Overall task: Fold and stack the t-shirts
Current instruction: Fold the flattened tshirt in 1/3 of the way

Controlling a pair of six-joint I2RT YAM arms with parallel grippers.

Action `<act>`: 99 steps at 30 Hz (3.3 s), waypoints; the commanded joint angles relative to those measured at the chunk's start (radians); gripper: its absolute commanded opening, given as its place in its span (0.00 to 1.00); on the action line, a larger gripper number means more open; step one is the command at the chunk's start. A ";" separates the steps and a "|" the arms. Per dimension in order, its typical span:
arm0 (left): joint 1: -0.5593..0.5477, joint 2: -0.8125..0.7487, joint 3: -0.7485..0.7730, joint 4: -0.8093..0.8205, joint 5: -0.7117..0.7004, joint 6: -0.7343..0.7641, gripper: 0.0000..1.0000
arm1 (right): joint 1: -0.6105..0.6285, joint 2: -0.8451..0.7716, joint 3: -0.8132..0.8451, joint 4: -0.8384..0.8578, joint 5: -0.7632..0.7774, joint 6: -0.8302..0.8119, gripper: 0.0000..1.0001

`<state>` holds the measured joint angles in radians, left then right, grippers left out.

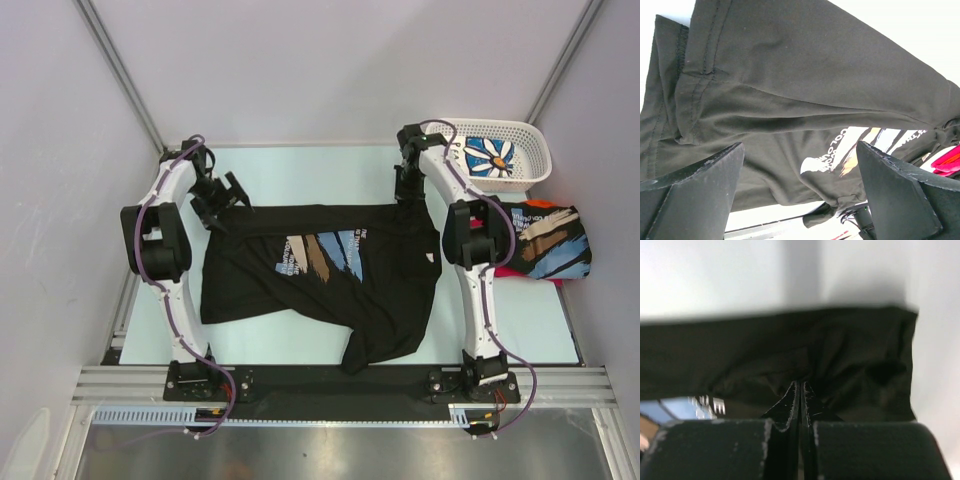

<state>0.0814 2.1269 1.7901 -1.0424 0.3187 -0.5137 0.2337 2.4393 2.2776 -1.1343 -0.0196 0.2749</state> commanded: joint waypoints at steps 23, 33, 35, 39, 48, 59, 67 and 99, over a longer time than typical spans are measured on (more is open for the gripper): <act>0.000 0.019 0.023 -0.004 0.020 0.064 1.00 | 0.217 -0.350 -0.440 -0.294 0.064 0.076 0.20; -0.011 0.011 -0.006 0.022 0.029 0.064 1.00 | 0.214 -0.396 -0.276 -0.293 0.141 0.061 0.87; -0.017 0.014 -0.009 0.028 0.036 0.066 1.00 | 0.210 -0.410 -0.300 -0.230 0.142 0.061 0.79; -0.028 0.025 0.000 0.048 0.056 0.061 0.97 | 0.200 -0.378 -0.357 -0.038 0.159 0.055 0.50; -0.031 0.119 0.087 0.065 0.100 0.070 0.00 | 0.158 -0.168 -0.265 0.050 0.155 0.020 0.00; -0.028 0.169 0.101 -0.053 -0.053 0.080 0.00 | 0.142 -0.103 -0.268 -0.054 0.231 0.026 0.00; -0.009 0.111 0.031 -0.064 -0.128 0.102 0.00 | 0.167 -0.112 -0.323 -0.062 0.123 0.006 0.00; 0.009 0.038 -0.005 -0.045 -0.156 0.146 1.00 | 0.196 -0.207 -0.398 -0.019 0.437 0.075 0.00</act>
<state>0.0700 2.2345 1.7912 -1.0843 0.2134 -0.3882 0.4583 2.3032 1.8824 -1.2129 0.2729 0.3401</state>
